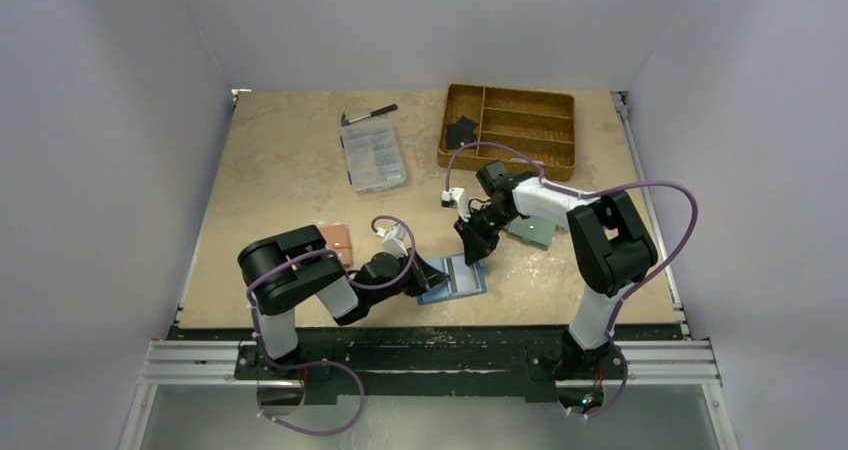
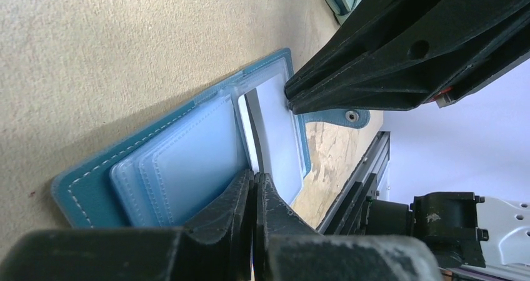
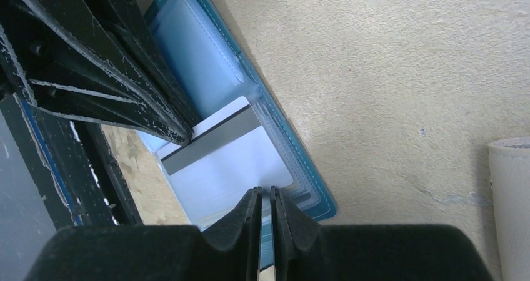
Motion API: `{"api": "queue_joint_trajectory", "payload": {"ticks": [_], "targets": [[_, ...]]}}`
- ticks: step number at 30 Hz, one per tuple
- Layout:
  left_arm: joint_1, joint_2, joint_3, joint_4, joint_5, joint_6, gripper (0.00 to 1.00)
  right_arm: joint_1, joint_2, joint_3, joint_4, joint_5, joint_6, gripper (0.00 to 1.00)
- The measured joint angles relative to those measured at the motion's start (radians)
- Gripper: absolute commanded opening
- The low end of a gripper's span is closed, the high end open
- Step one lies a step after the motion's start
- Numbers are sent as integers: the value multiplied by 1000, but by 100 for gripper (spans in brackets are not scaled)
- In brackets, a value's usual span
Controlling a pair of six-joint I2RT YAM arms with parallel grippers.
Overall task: Take the credit cards out of the card holder
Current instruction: Remove the credit card from the card holder.
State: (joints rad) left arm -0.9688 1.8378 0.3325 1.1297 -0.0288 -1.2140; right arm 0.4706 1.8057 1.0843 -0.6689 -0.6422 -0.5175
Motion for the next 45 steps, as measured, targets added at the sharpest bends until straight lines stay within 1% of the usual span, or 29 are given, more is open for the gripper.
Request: {"api": "queue_joint_trajectory", "payload": {"ticks": [6, 11, 18, 26, 45], "targets": [[7, 10, -14, 32, 16, -6, 0, 1, 1, 0, -3, -5, -3, 20], [14, 10, -37, 60, 21, -6, 0, 10, 2, 0, -6, -15, -1, 27], [19, 9, -63, 92, 21, -6, 0, 13, 2, 0, -7, -26, 1, 27], [21, 8, -84, 117, 21, -7, 0, 13, 2, -1, -4, -3, 6, 27], [34, -23, -123, 126, 22, -10, 0, 13, 2, -2, -3, 1, 10, 28]]}}
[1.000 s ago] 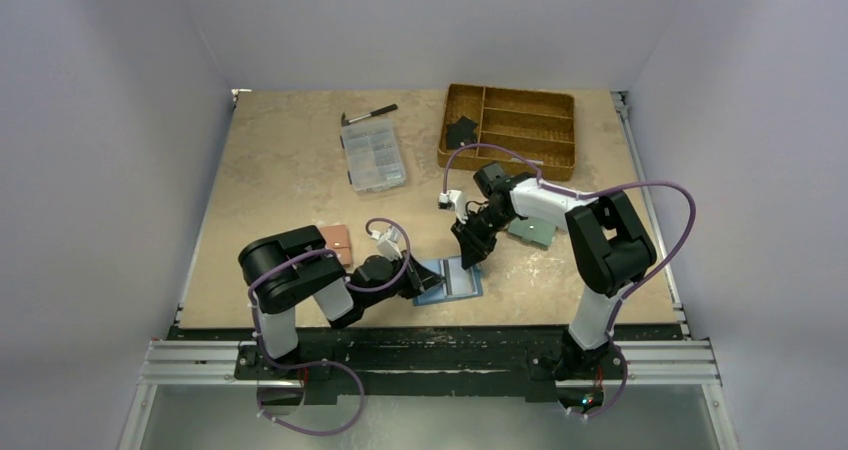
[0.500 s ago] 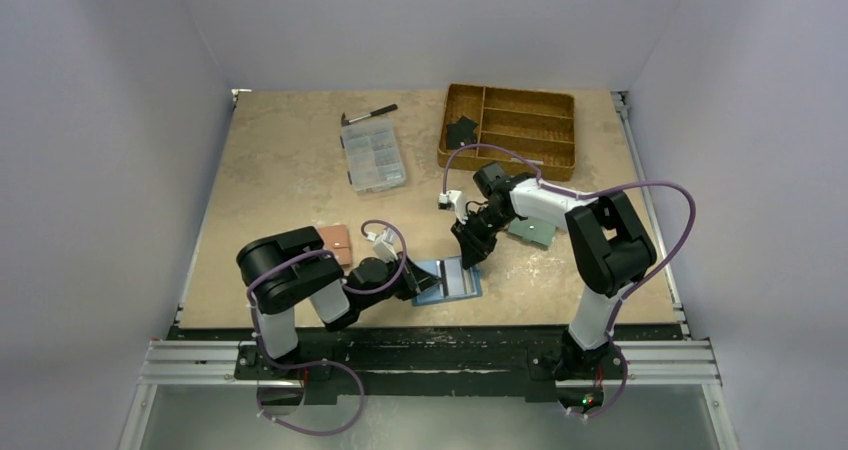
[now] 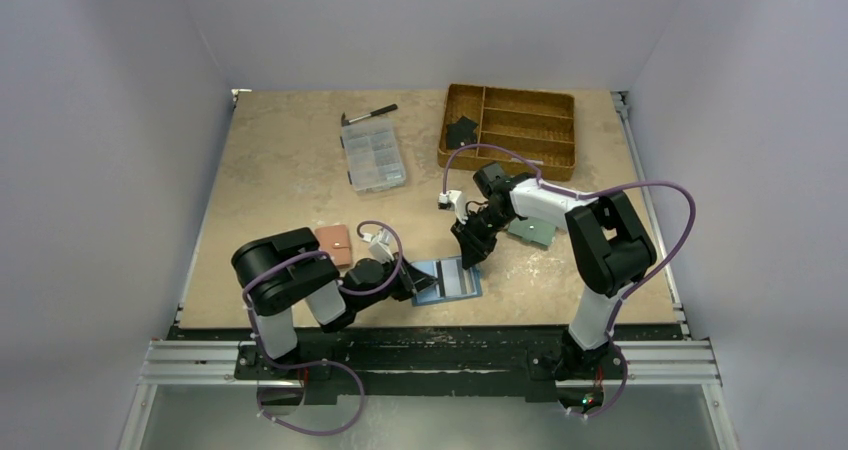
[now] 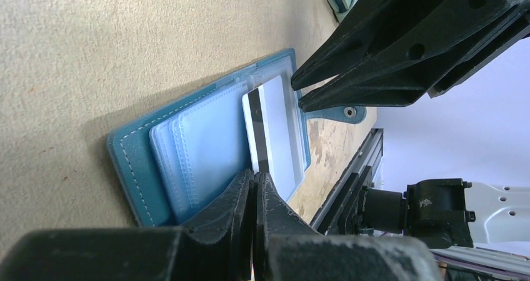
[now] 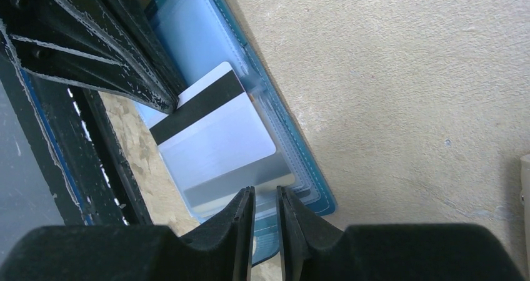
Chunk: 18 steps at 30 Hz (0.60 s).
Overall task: Take the credit cards out of the card holder
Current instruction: Remove the credit card from the card holder.
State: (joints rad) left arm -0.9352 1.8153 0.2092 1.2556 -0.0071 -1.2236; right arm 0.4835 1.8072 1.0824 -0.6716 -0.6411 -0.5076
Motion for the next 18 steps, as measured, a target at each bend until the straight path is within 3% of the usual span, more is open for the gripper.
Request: {"api": "queue_joint_trajectory", "payload": {"ticks": [18], "targets": [[17, -50, -41, -16, 4, 1, 0, 0, 0, 0, 2, 4, 3, 29]]}}
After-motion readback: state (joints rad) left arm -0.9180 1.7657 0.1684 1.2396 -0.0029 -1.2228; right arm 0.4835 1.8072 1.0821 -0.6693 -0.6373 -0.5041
